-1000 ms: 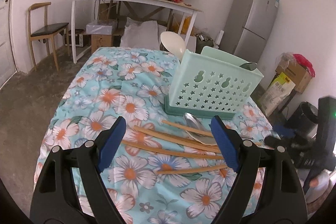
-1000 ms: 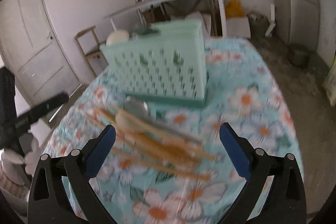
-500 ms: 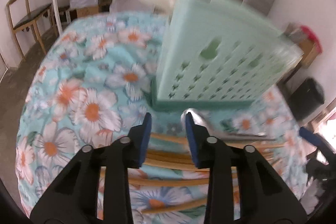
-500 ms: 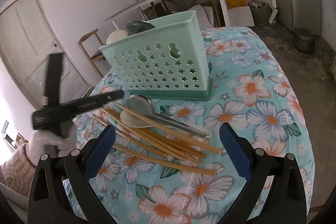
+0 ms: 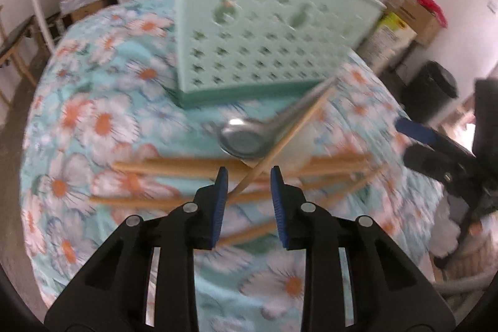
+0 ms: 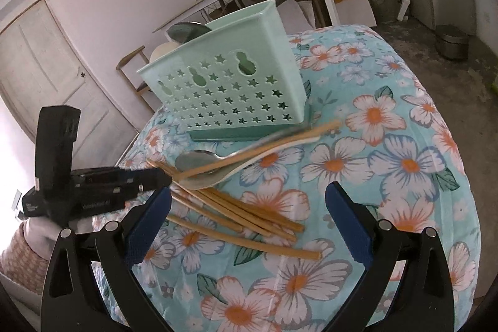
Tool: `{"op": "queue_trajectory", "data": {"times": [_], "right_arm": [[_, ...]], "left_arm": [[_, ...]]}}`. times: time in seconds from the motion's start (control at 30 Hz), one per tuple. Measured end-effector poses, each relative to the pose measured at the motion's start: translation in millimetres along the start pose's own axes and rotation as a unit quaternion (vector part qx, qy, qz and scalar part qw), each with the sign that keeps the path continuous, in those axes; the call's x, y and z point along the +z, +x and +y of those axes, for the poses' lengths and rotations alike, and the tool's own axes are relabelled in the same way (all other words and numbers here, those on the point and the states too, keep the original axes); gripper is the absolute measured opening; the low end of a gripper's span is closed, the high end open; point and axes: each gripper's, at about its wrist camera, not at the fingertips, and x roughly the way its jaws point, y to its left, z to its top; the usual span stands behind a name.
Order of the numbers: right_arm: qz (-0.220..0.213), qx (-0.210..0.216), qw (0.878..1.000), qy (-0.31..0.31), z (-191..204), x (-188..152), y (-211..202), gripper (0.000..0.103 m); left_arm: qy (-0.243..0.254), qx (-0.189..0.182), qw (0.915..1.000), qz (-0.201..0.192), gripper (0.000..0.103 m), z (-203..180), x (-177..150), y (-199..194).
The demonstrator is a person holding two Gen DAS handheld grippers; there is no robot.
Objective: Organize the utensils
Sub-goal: 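Close the left tool on the metal spoon handle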
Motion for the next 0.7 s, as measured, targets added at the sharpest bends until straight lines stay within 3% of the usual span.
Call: {"op": "queue_trajectory", "data": {"times": [0.1,0.27,0.47,0.6,0.7], "right_arm": [[-0.003,-0.002,1.0,0.003,-1,0,-2,0.096],[-0.004,-0.003,1.0,0.009,-5,0,-4,0.096],[-0.003,-0.001,1.0,0.006,-3,0,-3,0.096],[-0.003,-0.001,1.0,0.005,-2,0,-3,0.096],[-0.003,-0.002,1.0,0.009,-3,0,-3,0.096]], "left_arm": [[-0.008,-0.054,0.9985,0.002,0.026,-1,-5,-6],[-0.046,-0.094,0.9938,-0.038,0.027,9,-5,-23],[-0.151,-0.089,0.9838,-0.035,0.027,49,9,-8],[-0.22,-0.119,0.9681,-0.01,0.027,71,12,12],[-0.238,-0.133,0.9621,-0.003,0.027,74,15,19]]}}
